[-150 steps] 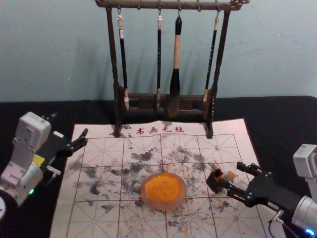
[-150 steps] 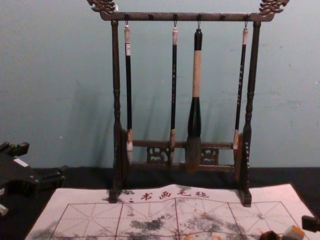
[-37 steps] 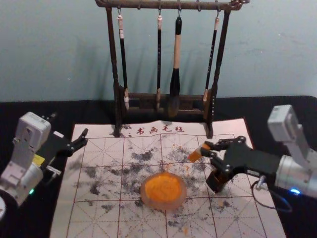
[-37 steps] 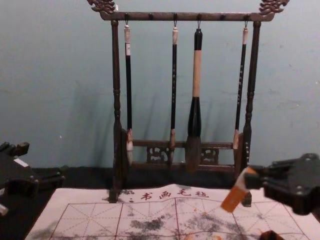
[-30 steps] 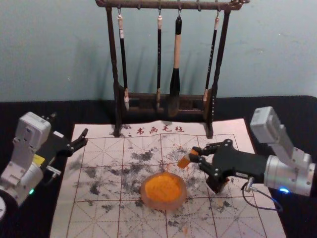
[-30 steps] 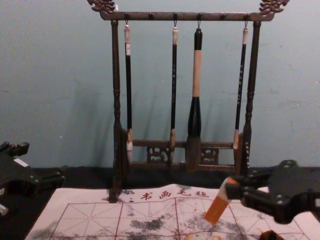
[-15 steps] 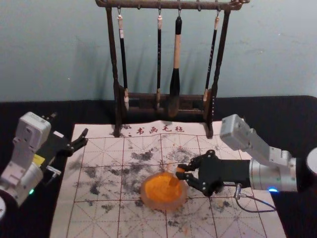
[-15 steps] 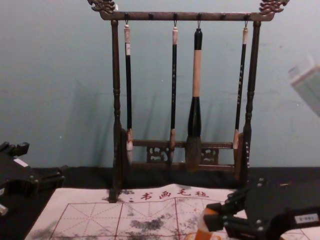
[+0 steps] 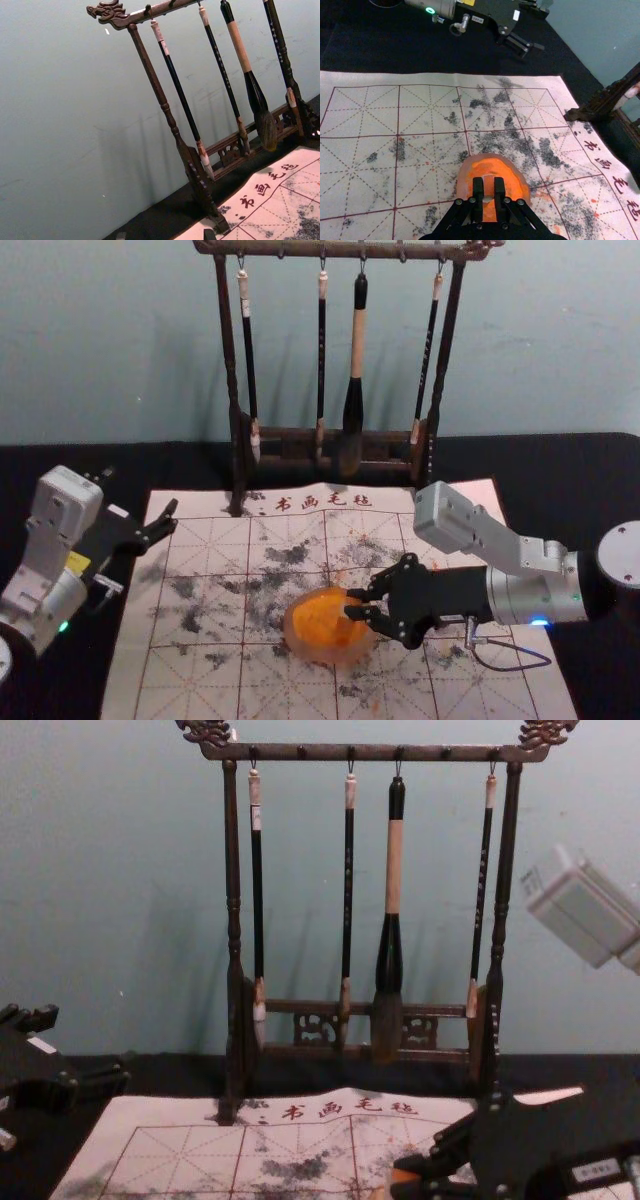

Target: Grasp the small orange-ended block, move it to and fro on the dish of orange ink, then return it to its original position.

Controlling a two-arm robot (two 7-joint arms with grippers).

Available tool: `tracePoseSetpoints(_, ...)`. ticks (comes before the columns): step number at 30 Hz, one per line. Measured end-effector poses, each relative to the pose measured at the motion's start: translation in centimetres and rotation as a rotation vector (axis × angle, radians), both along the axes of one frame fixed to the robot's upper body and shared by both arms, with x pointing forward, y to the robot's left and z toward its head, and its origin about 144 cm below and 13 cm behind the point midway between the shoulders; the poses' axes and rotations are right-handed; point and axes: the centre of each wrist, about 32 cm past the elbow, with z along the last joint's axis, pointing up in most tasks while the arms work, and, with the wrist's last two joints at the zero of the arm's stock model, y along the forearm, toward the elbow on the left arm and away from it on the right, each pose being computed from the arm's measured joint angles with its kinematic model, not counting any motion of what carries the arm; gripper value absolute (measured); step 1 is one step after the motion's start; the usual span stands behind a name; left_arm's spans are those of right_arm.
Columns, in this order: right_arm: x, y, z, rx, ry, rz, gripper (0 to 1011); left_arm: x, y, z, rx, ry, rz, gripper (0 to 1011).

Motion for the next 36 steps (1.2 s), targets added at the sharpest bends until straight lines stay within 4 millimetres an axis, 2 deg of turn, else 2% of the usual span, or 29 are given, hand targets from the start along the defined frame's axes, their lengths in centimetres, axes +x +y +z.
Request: tracePoseSetpoints(36, 2.1, 2.0, -0.1, -0.064, 0.005, 0.005, 107, 0.0, 0.0, 0.0, 0.0, 0.0, 0.0, 1001)
